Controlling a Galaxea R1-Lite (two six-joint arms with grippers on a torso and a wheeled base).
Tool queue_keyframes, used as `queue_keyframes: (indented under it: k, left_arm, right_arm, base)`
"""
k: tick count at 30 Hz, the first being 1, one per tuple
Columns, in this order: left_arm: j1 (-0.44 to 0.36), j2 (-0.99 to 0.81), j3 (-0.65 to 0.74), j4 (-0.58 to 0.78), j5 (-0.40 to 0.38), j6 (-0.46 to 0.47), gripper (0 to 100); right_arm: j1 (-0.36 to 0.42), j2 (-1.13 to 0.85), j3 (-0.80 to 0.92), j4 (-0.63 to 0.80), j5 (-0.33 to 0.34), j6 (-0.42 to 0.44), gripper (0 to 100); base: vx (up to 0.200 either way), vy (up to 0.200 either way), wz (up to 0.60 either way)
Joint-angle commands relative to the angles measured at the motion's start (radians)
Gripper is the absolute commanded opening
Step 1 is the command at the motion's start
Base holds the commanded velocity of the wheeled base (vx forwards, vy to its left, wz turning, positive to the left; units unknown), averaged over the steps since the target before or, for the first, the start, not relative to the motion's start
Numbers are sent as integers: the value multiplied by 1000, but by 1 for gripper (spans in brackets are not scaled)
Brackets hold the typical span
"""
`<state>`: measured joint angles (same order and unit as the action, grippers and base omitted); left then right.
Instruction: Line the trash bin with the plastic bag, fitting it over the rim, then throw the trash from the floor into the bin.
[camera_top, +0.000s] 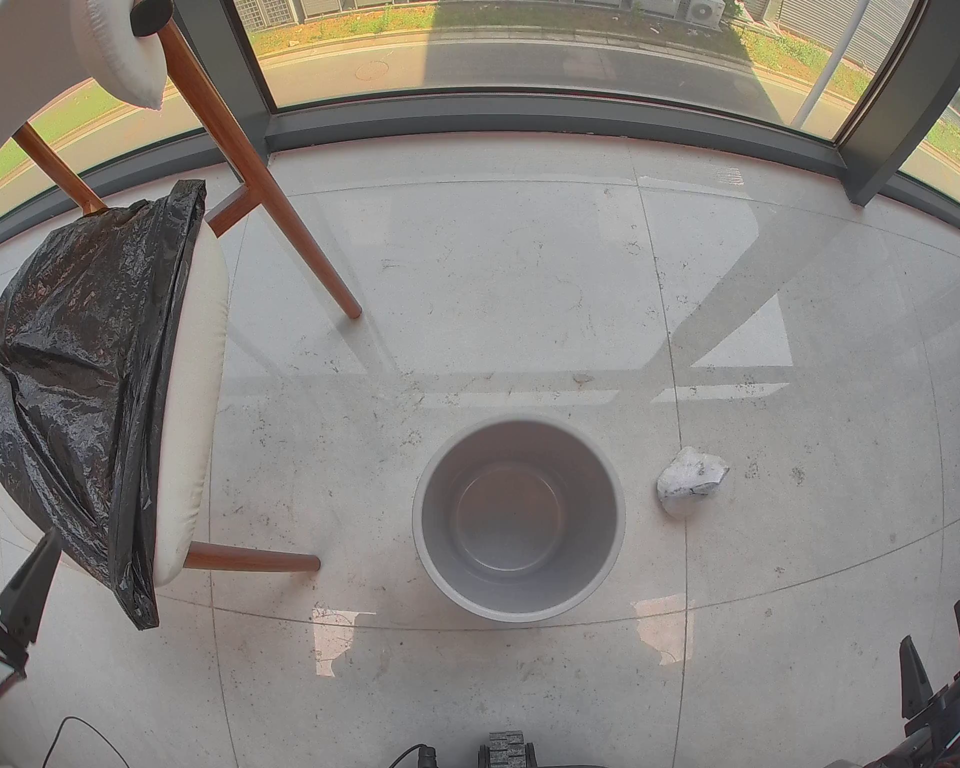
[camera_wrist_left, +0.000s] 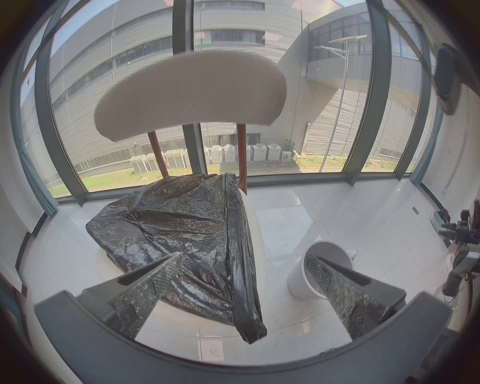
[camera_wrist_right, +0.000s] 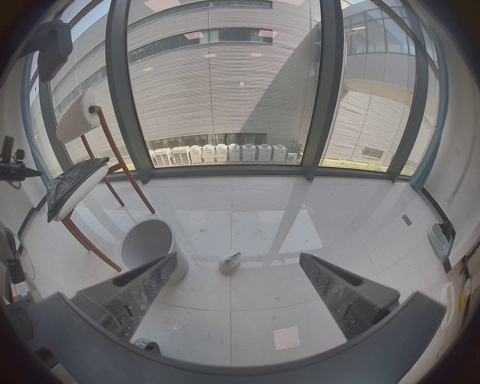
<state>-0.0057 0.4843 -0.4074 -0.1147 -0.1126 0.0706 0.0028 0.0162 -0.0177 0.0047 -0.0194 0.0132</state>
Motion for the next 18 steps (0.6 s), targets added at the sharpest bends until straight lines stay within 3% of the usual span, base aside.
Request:
queue_keyframes:
  k: [1, 10, 18]
  left_arm:
    - [-5, 349, -154, -3, -7, 0, 100]
    - [-13, 490, -191, -3, -18, 1, 100]
    - [-16, 631, -244, -3, -73, 0, 100]
  right_arm:
    - [0, -16, 18, 0, -4, 5, 100]
    - [0, -16, 18, 0, -4, 7, 100]
    - [0, -16, 18, 0, -4, 8, 100]
  base:
    - [0, 0, 0]
    - [0, 0, 0]
    - [0, 0, 0]
